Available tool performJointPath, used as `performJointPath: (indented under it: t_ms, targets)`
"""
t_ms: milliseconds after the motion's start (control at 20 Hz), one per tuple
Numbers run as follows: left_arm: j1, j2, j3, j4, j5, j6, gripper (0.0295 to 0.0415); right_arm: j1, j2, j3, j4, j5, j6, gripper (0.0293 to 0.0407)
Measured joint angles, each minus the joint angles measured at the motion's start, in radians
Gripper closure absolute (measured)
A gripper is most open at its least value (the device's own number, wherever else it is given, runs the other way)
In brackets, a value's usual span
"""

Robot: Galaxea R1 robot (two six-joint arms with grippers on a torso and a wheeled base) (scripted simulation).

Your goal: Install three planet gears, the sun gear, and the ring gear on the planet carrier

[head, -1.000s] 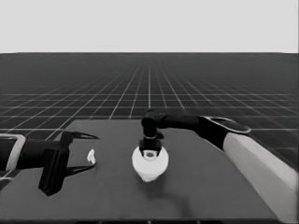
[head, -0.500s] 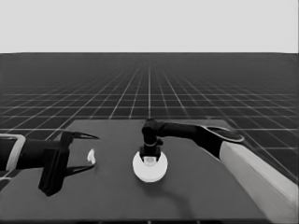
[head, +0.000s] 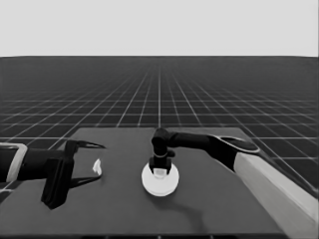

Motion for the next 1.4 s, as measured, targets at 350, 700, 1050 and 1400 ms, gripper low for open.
performJointPath:
  t_ms: [350,700,1050,1400]
  targets:
    - [0.0,0.0,0.0,0.0,0.0,0.0,0.0326,-0.001,0.0,0.0,0.0,0.0,0.061,0.0352]
    - [0.0,0.0,0.0,0.0,0.0,0.0,0.0326,-0.001,0.0,0.0,0.0,0.0,0.122,0.0351]
    - [0.0,0.0,0.0,0.0,0.0,0.0,0.0326,-0.001,0.0,0.0,0.0,0.0,0.183,0.0352]
    - [0.0,0.0,0.0,0.0,0.0,0.0,0.0326,-0.001,0.0,0.0,0.0,0.0,0.244,0.0351]
